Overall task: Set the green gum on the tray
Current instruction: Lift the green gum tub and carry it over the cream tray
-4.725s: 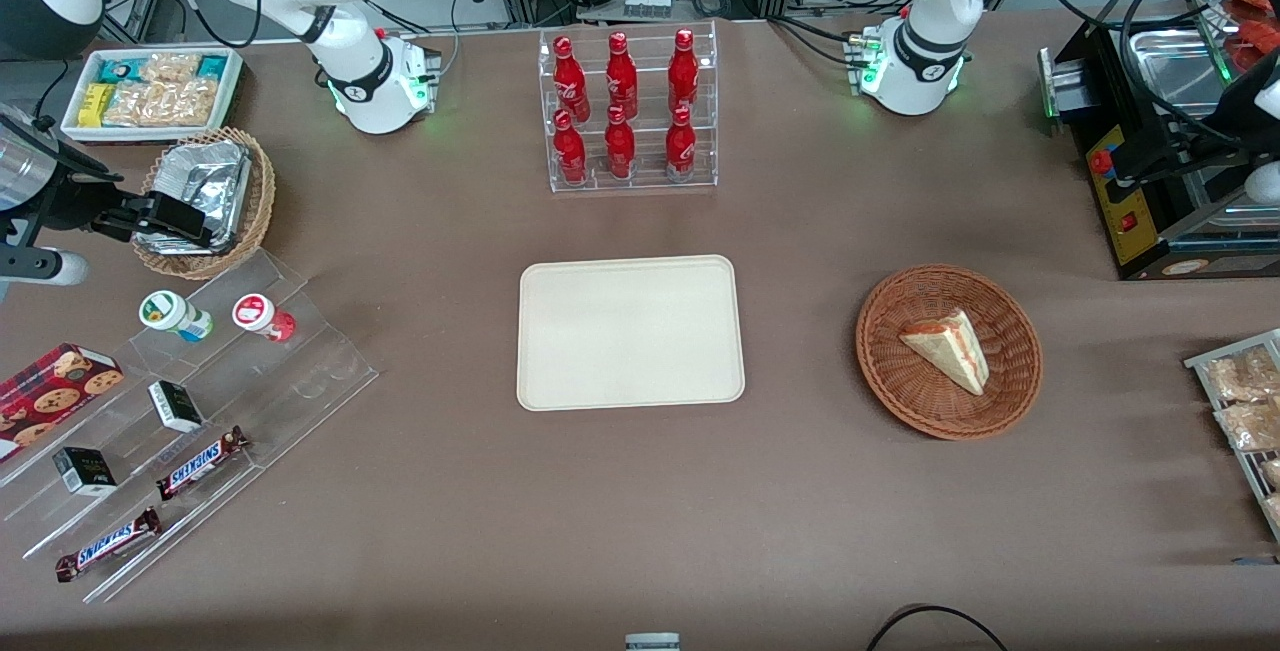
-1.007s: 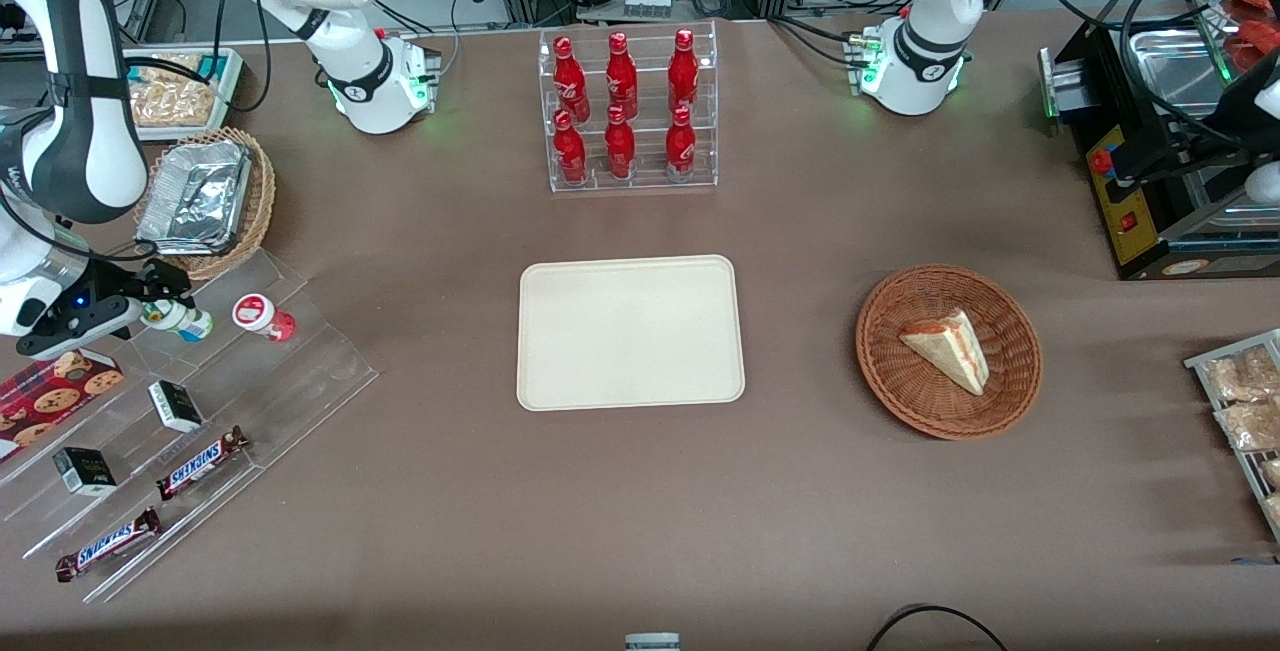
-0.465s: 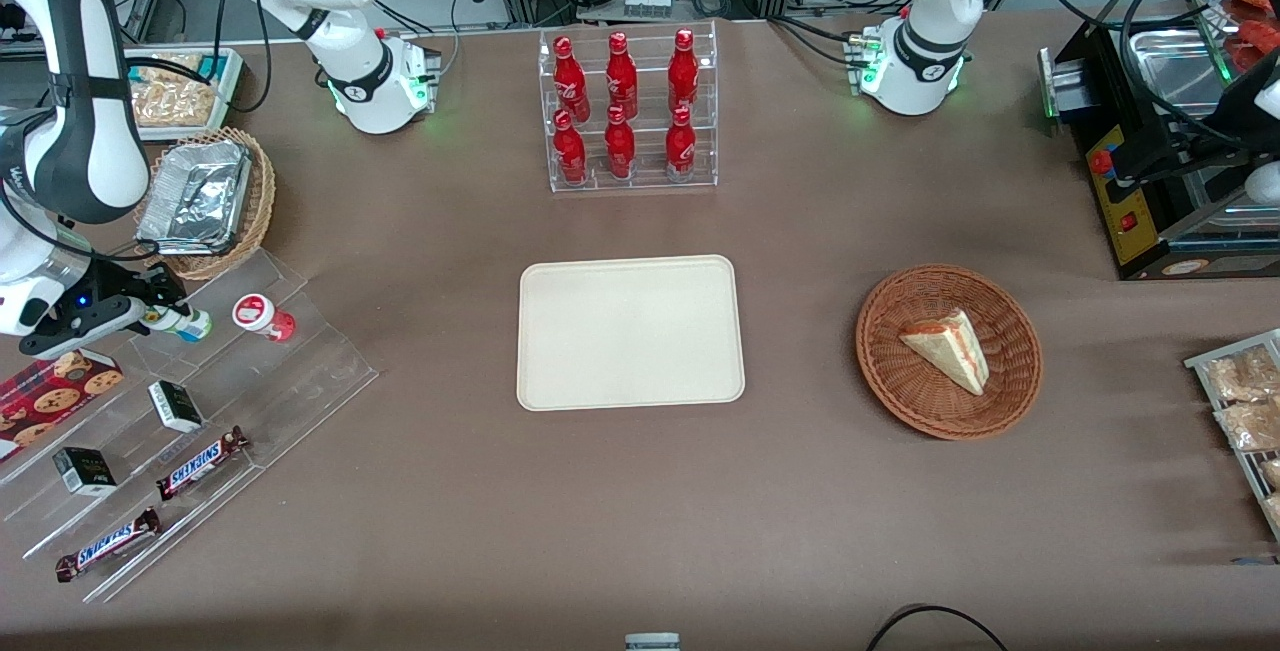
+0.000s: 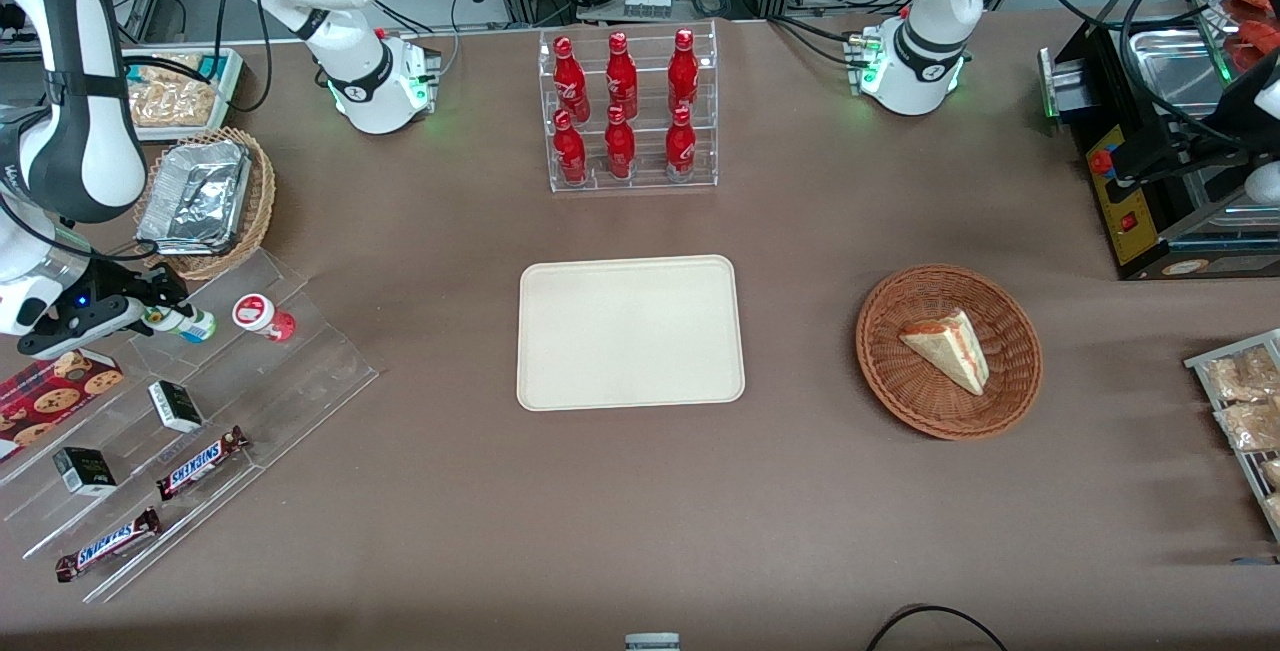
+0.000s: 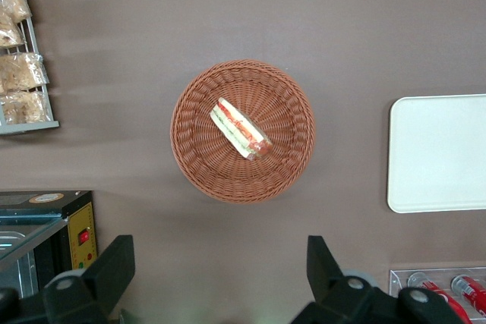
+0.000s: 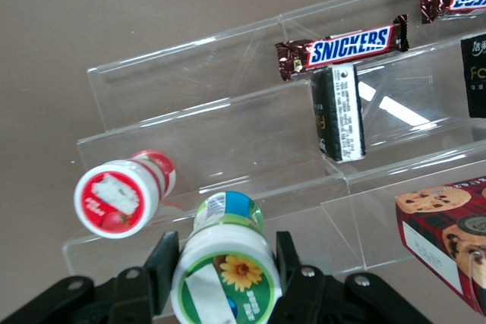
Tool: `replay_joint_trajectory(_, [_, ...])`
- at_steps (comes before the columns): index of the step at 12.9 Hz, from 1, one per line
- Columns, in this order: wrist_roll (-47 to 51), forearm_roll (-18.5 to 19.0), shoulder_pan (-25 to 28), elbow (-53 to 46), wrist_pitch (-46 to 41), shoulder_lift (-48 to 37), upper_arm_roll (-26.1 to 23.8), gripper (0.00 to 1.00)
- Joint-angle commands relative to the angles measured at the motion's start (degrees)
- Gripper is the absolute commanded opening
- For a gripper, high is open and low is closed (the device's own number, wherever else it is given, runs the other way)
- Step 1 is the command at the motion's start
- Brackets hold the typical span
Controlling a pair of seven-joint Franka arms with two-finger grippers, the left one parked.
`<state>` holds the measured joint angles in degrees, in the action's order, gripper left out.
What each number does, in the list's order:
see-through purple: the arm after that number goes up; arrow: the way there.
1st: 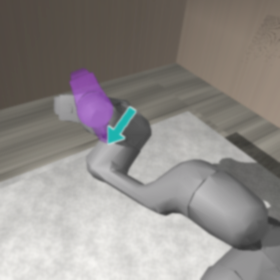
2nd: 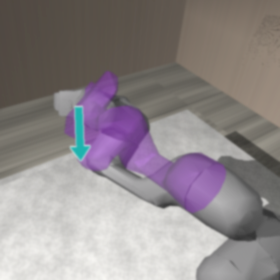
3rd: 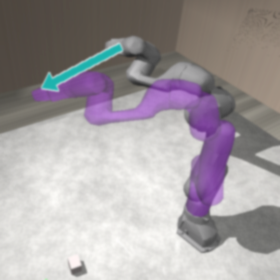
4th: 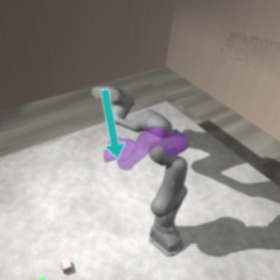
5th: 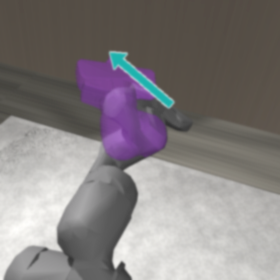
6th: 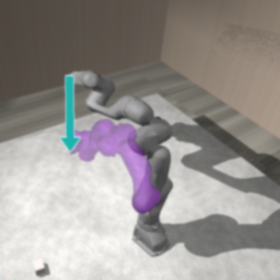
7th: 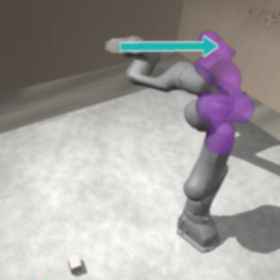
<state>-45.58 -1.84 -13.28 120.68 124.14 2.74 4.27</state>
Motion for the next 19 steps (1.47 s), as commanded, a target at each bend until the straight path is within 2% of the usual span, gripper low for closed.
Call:
replay_joint_trajectory(1, [-0.2, -1.2, 1.4, -5.8, -9.8, -1.9, -0.2, 0.00])
replay_joint_trajectory(5, [6.8, -0.5, 6.1, -7.5, -17.1, -6.1, -0.3, 0.00])
replay_joint_trajectory(10, [29.2, 0.9, 19.6, -8.8, -20.4, -7.8, -0.5, 0.00])
replay_joint_trajectory(15, [51.8, 0.9, 31.6, -11.7, -20.0, -4.3, -0.5, 0.00])
replay_joint_trajectory(17, [62.2, 0.9, 37.4, -14.0, -19.0, -0.8, -0.6, 0.00])
replay_joint_trajectory(19, [69.2, 1.0, 40.8, -16.7, -17.4, 3.1, -0.6, 0.00])
